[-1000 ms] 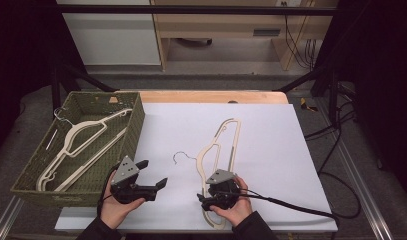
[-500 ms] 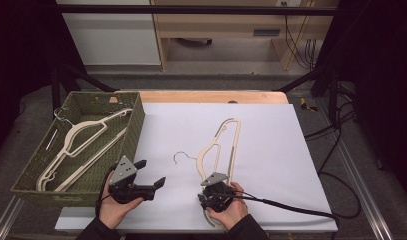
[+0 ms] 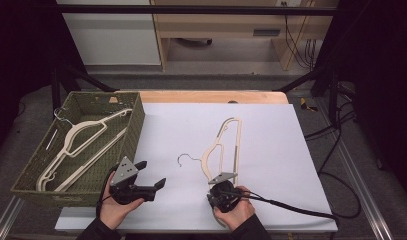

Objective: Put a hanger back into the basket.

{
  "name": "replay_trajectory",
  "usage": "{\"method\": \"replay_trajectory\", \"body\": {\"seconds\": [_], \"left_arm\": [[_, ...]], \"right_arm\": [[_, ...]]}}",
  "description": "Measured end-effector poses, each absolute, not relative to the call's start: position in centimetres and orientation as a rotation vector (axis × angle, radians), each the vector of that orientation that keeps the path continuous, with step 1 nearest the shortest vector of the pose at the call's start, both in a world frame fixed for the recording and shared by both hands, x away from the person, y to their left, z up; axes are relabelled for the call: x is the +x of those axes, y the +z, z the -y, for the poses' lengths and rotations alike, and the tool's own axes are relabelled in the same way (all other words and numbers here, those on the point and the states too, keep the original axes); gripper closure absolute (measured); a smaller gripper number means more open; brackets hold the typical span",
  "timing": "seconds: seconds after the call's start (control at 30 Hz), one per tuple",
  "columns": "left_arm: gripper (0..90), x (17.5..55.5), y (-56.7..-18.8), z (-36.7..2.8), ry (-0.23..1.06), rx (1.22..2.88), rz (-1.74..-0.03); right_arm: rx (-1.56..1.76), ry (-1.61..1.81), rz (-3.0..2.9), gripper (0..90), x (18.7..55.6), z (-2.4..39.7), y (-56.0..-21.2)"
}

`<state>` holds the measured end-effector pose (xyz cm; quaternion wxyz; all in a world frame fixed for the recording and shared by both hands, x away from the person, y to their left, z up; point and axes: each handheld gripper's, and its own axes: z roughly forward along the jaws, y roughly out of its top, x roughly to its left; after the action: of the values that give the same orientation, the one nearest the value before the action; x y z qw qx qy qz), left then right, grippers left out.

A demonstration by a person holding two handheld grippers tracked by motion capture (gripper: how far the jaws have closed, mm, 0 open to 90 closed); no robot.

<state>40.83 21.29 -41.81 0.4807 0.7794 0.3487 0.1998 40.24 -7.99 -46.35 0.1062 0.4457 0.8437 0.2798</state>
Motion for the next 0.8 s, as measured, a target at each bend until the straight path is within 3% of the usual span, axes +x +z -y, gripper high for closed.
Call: {"method": "replay_trajectory", "body": {"seconds": [0.5,0.63,0.8], "left_arm": [[12.6,40.8,-42.1,-20.9,0.485,1.912,-0.852],[12.6,40.8,-42.3,-20.6,0.483,1.925,-0.849],[12.6,40.8,-42.5,-20.4,0.48,1.933,-0.847]], "right_arm": [[1.433,0.76,-2.441,77.8,39.3,12.0,-46.0],[1.437,0.78,-2.379,74.2,39.5,11.7,-46.5],[1.461,0.768,-2.336,78.0,39.3,11.4,-46.6]]}}
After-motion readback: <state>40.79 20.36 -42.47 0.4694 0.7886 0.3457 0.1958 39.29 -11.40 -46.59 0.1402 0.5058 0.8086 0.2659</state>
